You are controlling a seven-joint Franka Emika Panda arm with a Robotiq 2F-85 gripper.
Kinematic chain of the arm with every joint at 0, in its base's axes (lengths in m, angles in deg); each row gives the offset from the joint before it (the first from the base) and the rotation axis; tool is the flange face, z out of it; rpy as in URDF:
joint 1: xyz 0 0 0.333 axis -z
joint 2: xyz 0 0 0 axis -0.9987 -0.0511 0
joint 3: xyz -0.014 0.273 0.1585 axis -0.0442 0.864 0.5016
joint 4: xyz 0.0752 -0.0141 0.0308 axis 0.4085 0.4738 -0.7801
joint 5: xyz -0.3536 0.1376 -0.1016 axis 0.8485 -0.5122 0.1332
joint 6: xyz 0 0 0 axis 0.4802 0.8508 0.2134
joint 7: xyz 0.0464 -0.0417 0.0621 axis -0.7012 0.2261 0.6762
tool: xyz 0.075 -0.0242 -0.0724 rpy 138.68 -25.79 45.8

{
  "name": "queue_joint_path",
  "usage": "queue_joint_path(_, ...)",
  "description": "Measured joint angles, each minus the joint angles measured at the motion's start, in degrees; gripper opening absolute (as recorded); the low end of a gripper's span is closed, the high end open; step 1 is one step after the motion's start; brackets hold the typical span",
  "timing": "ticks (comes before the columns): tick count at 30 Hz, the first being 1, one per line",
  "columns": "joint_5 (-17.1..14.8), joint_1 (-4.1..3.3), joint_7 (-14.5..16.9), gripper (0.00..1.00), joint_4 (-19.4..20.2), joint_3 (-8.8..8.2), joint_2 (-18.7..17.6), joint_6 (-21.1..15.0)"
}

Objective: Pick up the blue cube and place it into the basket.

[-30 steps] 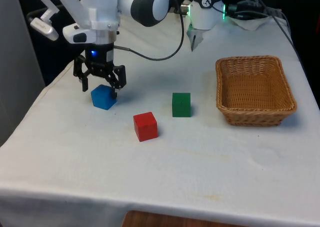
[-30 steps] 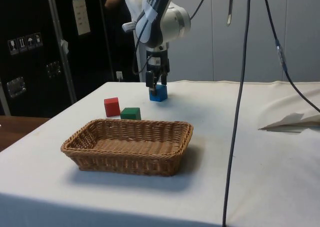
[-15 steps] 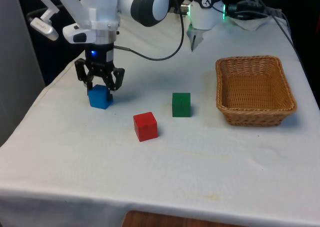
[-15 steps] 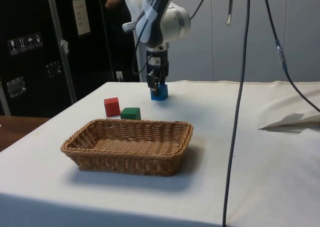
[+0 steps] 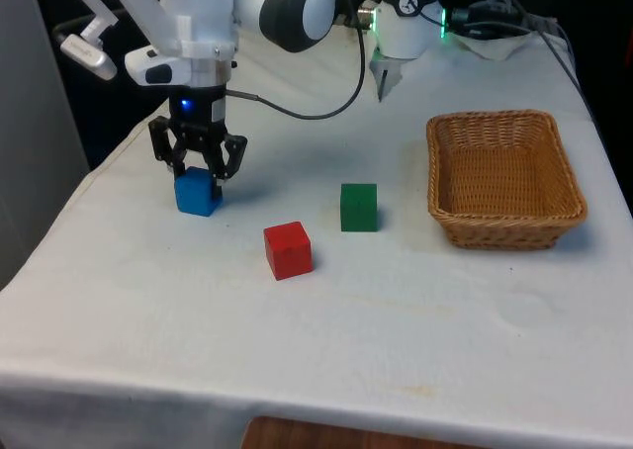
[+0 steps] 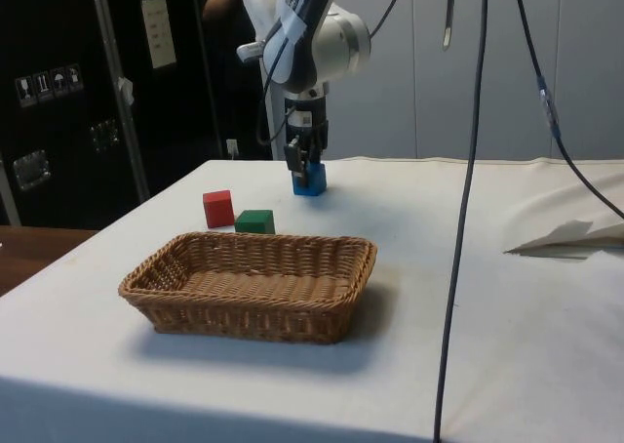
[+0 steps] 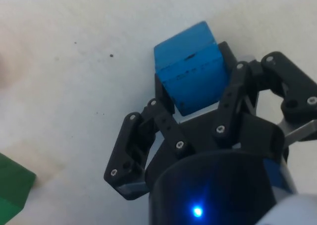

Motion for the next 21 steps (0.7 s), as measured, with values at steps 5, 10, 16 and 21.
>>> queue_joint_path(5,0.0,-0.34,-0.7,0.04,0.1,0.0,0.5,0.1)
queue_joint_path(10,0.0,-0.46,-0.8,0.04,0.3,0.0,1.8,0.5)
queue_joint_path(16,0.0,-0.97,-1.5,0.04,0.9,0.0,3.3,1.0)
queue_joint_path(21,0.1,-1.38,-2.1,0.04,1.3,0.0,4.6,1.2)
